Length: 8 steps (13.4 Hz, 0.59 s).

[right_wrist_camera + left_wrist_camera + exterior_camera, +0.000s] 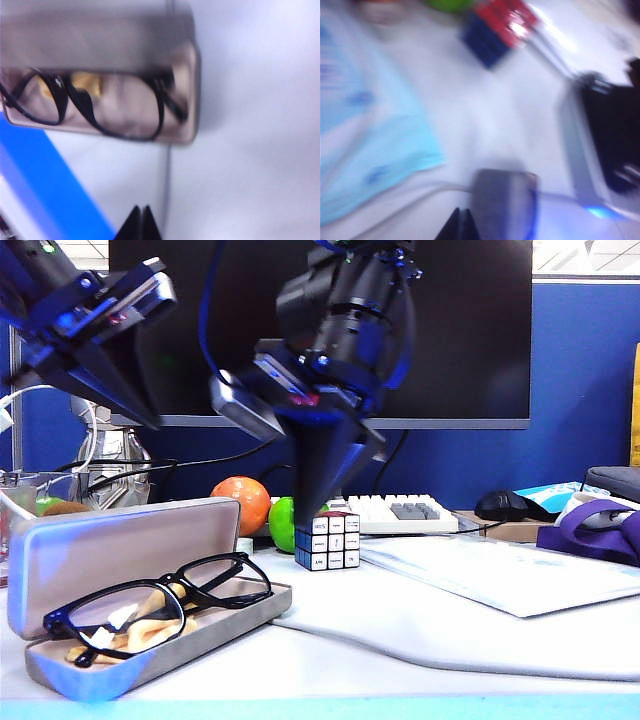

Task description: Pick up the glasses, fold the temples of the glasses, place the glasses into the glasses case, and finally close the glasses case.

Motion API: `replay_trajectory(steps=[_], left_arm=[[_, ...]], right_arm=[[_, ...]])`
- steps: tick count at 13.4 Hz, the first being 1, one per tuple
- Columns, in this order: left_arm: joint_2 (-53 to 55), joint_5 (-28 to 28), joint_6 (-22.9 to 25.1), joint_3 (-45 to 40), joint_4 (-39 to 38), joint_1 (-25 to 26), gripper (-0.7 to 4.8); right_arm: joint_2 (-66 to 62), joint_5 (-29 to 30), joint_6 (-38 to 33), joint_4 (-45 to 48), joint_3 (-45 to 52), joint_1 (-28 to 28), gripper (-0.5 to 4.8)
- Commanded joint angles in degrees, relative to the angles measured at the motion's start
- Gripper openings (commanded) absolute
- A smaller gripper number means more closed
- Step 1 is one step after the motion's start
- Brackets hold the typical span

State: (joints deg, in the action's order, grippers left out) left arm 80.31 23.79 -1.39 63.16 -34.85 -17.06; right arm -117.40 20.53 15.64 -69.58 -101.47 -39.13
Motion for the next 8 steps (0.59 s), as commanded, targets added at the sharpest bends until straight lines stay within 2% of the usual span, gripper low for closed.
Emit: replay_trajectory(steps=[1,2,4,8], left_arm=[[1.9,2.4,4.9,-0.1,-2.5,0.0,-0.05],[2.1,4.3,6.6,-0.1,-3.8,0.0,-0.05],[2.1,6.2,7.4,-0.1,-6.3,0.0,-0.05],[2.1,6.3,11.5,-0.1,-10.1,0.0,-0.05]], right_arm=[[-0.3,0.4,-9.0,-2.3,0.9,-0.1,-0.01],[-1.0,0.0,-14.7,-1.3,0.9,-0.1,-0.01],[-2.9,3.7,-20.3,-0.9,0.9,0.1,-0.01],[-5.2,5.1,-25.1,1.7,1.9,-0.2,-0.01]])
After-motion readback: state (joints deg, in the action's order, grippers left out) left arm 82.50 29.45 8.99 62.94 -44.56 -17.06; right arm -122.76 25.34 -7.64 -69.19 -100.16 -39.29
